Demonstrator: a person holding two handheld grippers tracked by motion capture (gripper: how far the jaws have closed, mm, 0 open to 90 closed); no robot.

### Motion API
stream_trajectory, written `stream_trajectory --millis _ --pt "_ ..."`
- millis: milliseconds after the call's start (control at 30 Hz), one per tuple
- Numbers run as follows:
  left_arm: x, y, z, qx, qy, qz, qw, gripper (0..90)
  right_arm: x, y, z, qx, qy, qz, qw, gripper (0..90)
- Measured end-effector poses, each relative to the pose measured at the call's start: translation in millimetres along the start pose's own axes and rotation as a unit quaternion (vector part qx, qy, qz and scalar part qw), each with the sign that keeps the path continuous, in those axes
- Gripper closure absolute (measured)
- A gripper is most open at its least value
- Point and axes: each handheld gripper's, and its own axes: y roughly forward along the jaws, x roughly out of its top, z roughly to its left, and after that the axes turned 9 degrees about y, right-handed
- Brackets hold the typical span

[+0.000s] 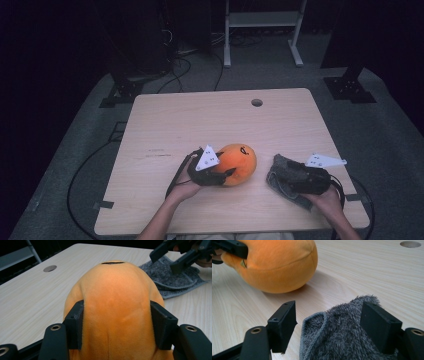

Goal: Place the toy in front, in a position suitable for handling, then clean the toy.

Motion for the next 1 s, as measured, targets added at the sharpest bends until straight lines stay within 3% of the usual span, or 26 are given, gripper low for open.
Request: stream_trajectory --millis 133,167,267,333,467,533,833,1000 --pt "-9.7 2.6 -7.5 -0.024 0.000 0.012 0.9996 33.4 -0.4 0.8 -0.6 0.001 0.001 0.002 1.0000 27.6" --pt "-12.4 2.2 -10.4 -0.018 -0.003 0.003 0.9998 27.6 -0.6 1.5 -0.3 0.000 0.001 0.005 1.0000 27.6" --pt "-15.6 -5.4 -11.9 -0.005 -0.040 -0.025 0.9989 12.6 -1.1 2.7 1.6 -0.002 -0.006 0.011 0.9999 27.6" --pt "-17.0 -13.7 -16.4 0.013 -0.044 -0.027 0.9986 8.8 -1.0 1.9 2.4 -0.003 -0.008 0.008 0.9999 27.6" --pt "-27.6 -27.2 -27.3 0.057 -0.015 -0.030 0.9978 8.6 -0.9 -0.1 1.4 -0.013 -0.007 0.001 0.9999 27.6" --pt "-32.9 -29.0 -21.8 0.053 -0.037 -0.035 0.9973 8.6 -0.7 -0.7 0.0 -0.017 -0.004 -0.002 0.9998 28.0" --pt "-38.3 -27.4 -16.5 0.039 -0.043 -0.034 0.9977 8.7 1.6 -1.4 -3.7 -0.022 -0.002 -0.010 0.9997 29.0" --pt "-35.3 -28.6 -16.8 0.044 -0.036 -0.035 0.9978 8.7 1.3 -1.6 -4.2 -0.025 -0.004 -0.008 0.9996 28.3"
